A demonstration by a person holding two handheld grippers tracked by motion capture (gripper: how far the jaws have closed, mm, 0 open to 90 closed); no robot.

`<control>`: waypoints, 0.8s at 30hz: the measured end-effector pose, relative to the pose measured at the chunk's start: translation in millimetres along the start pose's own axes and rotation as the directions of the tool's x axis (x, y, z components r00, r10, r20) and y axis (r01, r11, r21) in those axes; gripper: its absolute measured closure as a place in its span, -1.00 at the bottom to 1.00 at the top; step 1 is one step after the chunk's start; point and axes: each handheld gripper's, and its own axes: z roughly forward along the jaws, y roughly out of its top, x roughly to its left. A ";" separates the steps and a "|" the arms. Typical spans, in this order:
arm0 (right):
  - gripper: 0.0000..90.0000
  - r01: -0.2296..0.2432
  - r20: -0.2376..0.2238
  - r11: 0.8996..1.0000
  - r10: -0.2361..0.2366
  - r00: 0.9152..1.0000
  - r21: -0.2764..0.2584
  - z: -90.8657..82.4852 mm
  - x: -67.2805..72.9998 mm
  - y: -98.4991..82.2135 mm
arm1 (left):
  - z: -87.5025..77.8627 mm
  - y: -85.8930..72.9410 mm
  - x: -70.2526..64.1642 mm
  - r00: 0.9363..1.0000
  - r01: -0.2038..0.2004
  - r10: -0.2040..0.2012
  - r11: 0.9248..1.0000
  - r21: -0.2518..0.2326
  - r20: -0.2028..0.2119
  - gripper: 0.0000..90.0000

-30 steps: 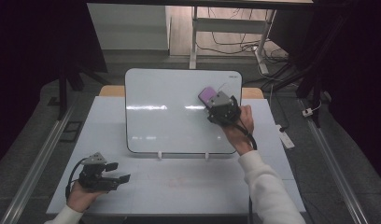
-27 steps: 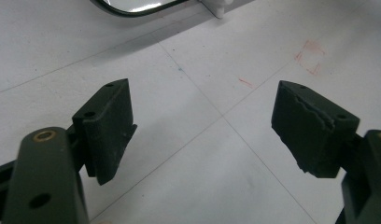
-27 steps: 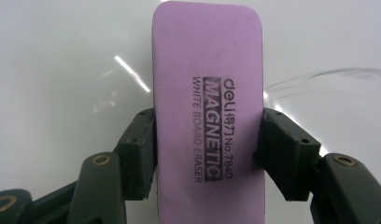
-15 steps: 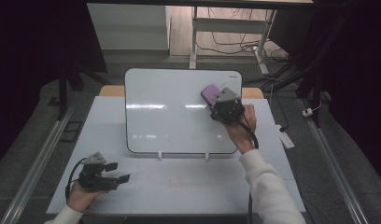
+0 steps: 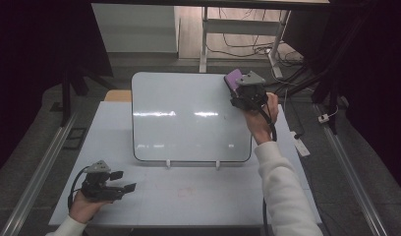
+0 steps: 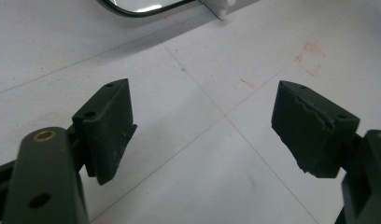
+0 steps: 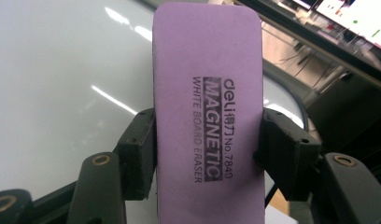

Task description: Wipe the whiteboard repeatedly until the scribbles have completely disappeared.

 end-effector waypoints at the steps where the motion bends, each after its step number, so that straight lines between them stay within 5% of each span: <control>1: -0.11 0.007 -0.012 1.000 -0.007 1.000 0.003 -1.0 4.2 -1.5 | 0.2 0.1 0.2 1.000 -0.001 0.001 1.000 0.000 0.001 -0.52; 5: -0.11 0.103 -0.050 0.995 -0.102 0.993 0.017 -4.5 31.3 -14.5 | 0.4 0.1 -0.2 1.000 -0.006 0.006 1.000 0.003 0.001 -0.52; 13: -0.11 0.226 -0.147 0.974 -0.222 0.964 0.015 -19.2 81.4 -53.5 | 1.4 0.0 -1.1 1.000 -0.004 0.004 1.000 0.007 -0.003 -0.52; 16: -0.11 0.219 -0.154 0.976 -0.216 0.964 0.005 -21.3 80.8 -58.2 | 1.4 0.0 -1.7 1.000 -0.004 0.004 1.000 0.007 -0.004 -0.52; 24: -0.11 0.090 -0.109 0.996 -0.090 0.990 -0.004 -15.9 45.1 -45.2 | 1.6 -0.7 0.2 1.000 0.001 -0.001 1.000 0.006 -0.005 -0.52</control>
